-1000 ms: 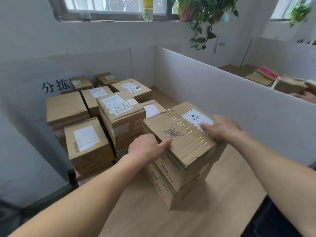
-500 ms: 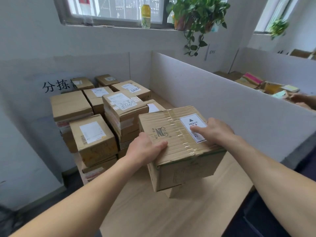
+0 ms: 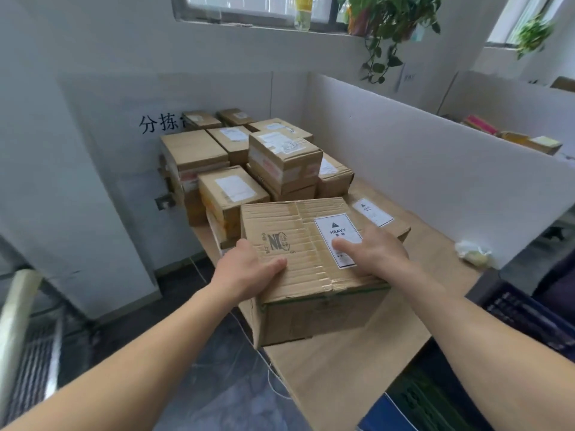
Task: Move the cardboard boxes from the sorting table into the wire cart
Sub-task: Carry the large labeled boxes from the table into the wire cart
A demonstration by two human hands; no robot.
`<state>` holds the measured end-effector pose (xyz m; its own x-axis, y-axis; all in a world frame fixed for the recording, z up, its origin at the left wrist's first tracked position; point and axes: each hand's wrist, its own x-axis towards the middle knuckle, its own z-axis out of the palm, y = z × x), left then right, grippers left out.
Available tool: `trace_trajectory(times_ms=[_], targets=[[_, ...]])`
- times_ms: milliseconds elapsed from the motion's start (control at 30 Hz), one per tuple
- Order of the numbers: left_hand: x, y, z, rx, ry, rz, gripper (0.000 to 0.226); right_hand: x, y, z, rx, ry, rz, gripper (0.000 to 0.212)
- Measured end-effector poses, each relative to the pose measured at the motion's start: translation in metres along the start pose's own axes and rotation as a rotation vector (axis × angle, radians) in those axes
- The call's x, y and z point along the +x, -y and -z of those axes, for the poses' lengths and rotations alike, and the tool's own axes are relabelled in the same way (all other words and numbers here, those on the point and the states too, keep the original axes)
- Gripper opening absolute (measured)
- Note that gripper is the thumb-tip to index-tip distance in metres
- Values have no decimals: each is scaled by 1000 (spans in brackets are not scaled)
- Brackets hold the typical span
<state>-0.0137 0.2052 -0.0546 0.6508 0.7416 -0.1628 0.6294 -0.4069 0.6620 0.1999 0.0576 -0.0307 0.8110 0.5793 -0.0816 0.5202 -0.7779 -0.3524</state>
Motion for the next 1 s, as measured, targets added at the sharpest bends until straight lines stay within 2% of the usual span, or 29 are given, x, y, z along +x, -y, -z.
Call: trace_trajectory(times_ms=[67,167,400,500,767,1000], targets=[[-12,20,-2,-1,16,25,68,-10,3,-20,17,49,16,60],[-22,47,-13,-11,31,72,62,-18,2,-50,12,109,10,56],[-15,84,-60,-44,131,293,61,-3,-19,-104,-36,242,40,47],[-10,89,-75,-84,148,394,59,8,-30,-123,34,332,47,46],[-4,90,-85,-155,0,478,70,45,-27,-143,177,442,73,71],[-22,98,-84,-200,-184,542,64,53,-4,-154,158,469,175,70]])
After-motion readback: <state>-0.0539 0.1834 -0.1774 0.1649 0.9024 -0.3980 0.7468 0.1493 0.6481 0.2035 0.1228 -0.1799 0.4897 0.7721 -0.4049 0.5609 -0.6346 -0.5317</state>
